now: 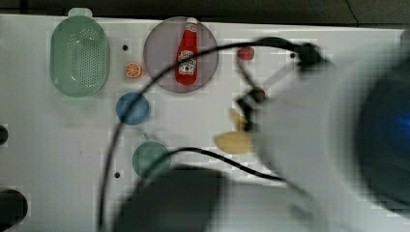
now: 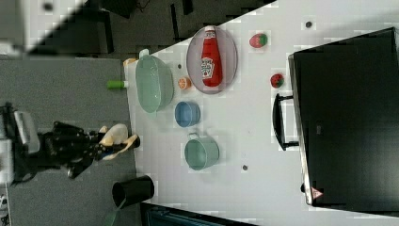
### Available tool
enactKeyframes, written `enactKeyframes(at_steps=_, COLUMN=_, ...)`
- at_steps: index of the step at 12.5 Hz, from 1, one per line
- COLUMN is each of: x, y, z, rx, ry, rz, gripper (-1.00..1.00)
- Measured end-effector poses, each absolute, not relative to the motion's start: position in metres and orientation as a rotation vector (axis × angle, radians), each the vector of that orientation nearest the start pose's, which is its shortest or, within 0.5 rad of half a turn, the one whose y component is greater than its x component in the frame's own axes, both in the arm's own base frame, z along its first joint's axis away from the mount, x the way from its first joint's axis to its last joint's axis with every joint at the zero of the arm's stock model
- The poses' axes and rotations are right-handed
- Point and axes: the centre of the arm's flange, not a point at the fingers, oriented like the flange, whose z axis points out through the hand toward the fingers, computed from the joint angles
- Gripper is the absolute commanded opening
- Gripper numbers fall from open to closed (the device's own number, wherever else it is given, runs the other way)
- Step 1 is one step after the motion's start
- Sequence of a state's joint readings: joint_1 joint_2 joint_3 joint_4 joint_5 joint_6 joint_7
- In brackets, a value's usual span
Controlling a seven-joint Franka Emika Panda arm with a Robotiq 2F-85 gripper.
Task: Pick banana from oven and place on table.
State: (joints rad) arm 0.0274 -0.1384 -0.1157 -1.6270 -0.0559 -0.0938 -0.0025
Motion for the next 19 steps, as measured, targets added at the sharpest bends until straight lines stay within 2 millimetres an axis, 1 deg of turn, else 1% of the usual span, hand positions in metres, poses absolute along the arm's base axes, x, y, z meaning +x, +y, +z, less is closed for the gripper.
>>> enactKeyframes(at_steps=1, x=0.509, y=-0.030, z=0.636, rx=-2.895, ry=1.345, rz=0.000, gripper=-0.63)
enactKeyframes(at_steps=2, x=0.515, y=-0.011, z=0.603, rx=-2.907, ry=1.333, rz=0.036, gripper=-0.63)
enactKeyframes(at_steps=3, x=0.517, y=0.003, z=0.568, rx=-2.924, ry=1.328, rz=0.088, gripper=-0.63)
enactKeyframes(at_steps=5, x=0.519, y=0.019, z=0.500, rx=-2.959, ry=1.337, rz=0.186, gripper=-0.63)
enactKeyframes(at_steps=6, x=0.522, y=0.023, z=0.471, rx=-2.967, ry=1.338, rz=0.199, gripper=-0.63)
enactKeyframes(at_steps=7, x=0.521, y=0.023, z=0.444, rx=-2.946, ry=1.348, rz=0.174, gripper=-0.63)
enactKeyframes(at_steps=8, x=0.513, y=0.018, z=0.417, rx=-2.928, ry=1.371, rz=0.175, gripper=-0.63)
enactKeyframes(at_steps=9, x=0.503, y=0.010, z=0.391, rx=-2.907, ry=1.408, rz=0.196, gripper=-0.63)
enactKeyframes(at_steps=10, x=0.493, y=0.001, z=0.368, rx=-2.886, ry=1.450, rz=0.210, gripper=-0.63)
enactKeyframes(at_steps=11, x=0.487, y=-0.008, z=0.351, rx=-2.868, ry=1.479, rz=0.203, gripper=-0.63)
enactKeyframes(at_steps=12, x=0.486, y=-0.017, z=0.337, rx=-2.848, ry=1.501, rz=0.177, gripper=-0.63)
enactKeyframes(at_steps=13, x=0.485, y=-0.023, z=0.326, rx=-2.833, ry=1.515, rz=0.152, gripper=-0.57)
enactKeyframes(at_steps=15, x=0.488, y=-0.030, z=0.306, rx=-2.849, ry=1.527, rz=0.171, gripper=-0.16)
enactKeyframes(at_steps=17, x=0.492, y=-0.030, z=0.288, rx=-2.849, ry=1.536, rz=0.197, gripper=0.29)
enactKeyframes(at_steps=19, x=0.486, y=-0.029, z=0.278, rx=-2.832, ry=1.556, rz=0.246, gripper=0.75)
